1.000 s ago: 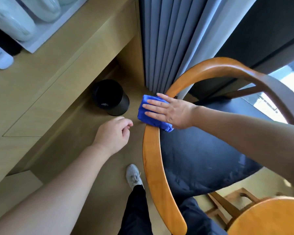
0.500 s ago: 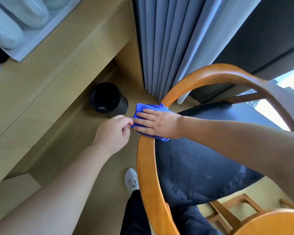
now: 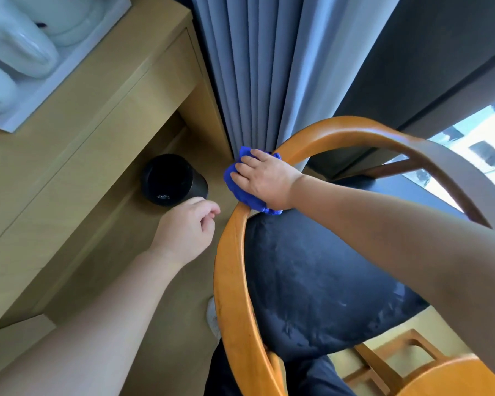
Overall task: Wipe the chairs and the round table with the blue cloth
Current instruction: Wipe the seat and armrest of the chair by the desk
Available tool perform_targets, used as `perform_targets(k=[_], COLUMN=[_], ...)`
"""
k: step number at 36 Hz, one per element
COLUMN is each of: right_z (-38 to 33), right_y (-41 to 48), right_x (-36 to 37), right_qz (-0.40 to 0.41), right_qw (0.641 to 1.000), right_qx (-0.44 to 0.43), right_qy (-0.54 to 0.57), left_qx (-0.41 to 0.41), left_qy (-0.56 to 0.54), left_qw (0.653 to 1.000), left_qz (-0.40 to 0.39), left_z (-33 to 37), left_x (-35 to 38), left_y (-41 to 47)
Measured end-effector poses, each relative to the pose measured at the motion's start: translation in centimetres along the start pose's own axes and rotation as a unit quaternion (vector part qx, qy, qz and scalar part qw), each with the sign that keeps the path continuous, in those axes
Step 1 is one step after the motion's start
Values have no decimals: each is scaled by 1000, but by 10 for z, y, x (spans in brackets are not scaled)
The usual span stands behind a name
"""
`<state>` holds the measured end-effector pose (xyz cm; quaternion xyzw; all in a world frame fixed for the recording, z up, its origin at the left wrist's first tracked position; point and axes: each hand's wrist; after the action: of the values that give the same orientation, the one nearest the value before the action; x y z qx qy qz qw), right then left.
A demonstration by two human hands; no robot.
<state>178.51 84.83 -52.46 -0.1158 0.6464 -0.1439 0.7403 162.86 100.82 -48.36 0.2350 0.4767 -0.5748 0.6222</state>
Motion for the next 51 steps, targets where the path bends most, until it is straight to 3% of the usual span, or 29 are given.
perform_targets(k=[17,26,43,51], right_z=[49,73,105,112], right_y=[-48,-66,-122,-161], right_x=[18,21,58,90], right_qz=[133,119,184,157], right_qw=[986,974,903,849], right_qx=[98,163,310,415], right_qy=[15,103,236,286], left_qx=[55,67,109,126], left_qy=[20,17,24,29], left_qw=[998,998,993,990], left_qz=[16,8,-29,-56], left_z=[46,72,121,144], left_x=[1,6,24,40], left_y=[27,41,70,81])
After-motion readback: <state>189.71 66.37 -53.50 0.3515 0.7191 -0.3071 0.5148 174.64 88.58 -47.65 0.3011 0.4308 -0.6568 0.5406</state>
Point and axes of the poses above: each hand's wrist, its own y-axis towards the middle knuckle, its own x-axis out of the palm, z = x × y, and after that the axes turned 9 degrees about -x, right-handed
